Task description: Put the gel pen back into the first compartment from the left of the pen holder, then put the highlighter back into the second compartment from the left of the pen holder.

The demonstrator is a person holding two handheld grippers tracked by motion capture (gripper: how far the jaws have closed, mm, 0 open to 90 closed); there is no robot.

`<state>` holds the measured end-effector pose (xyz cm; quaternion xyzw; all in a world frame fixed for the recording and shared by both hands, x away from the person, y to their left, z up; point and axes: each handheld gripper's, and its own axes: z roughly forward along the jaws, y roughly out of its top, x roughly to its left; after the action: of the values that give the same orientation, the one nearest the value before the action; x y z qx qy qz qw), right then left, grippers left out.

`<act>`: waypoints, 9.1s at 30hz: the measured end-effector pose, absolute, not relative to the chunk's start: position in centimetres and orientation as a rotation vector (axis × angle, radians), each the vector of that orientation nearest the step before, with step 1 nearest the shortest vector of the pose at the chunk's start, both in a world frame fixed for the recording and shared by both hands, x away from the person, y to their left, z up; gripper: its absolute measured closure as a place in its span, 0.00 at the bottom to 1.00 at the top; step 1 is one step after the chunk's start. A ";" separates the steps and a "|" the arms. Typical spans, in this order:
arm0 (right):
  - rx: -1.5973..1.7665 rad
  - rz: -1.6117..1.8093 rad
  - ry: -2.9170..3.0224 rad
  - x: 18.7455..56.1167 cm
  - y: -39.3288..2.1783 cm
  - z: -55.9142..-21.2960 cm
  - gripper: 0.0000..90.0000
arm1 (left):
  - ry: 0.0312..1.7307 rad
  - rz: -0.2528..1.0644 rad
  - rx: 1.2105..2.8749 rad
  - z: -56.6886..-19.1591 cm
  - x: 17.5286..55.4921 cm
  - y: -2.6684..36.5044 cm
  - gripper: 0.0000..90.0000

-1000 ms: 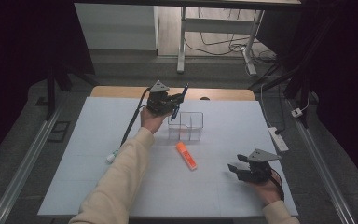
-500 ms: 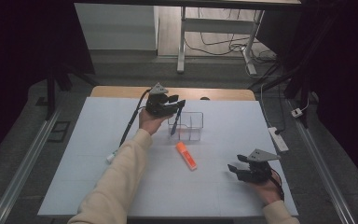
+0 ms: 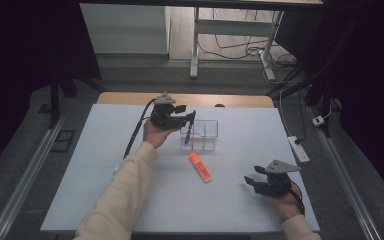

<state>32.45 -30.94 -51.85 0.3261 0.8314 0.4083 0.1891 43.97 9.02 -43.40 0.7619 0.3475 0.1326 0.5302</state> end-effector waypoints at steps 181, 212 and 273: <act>0.804 1.019 2.614 38.7 -12.4 -49.3 0.38 | 1.006 0.385 2.072 -50.6 25.9 22.1 0.31; 0.859 0.862 2.635 40.4 -10.3 -52.0 0.51 | 1.004 0.376 2.077 -50.8 26.0 22.4 0.31; 0.845 1.390 2.353 38.4 -13.9 -43.4 0.71 | 1.007 0.367 2.069 -50.9 26.1 22.6 0.30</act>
<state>38.36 -13.94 -43.37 0.2924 0.8145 0.4811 0.1404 26.07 22.56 -50.92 0.8158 0.3970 0.1449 0.3947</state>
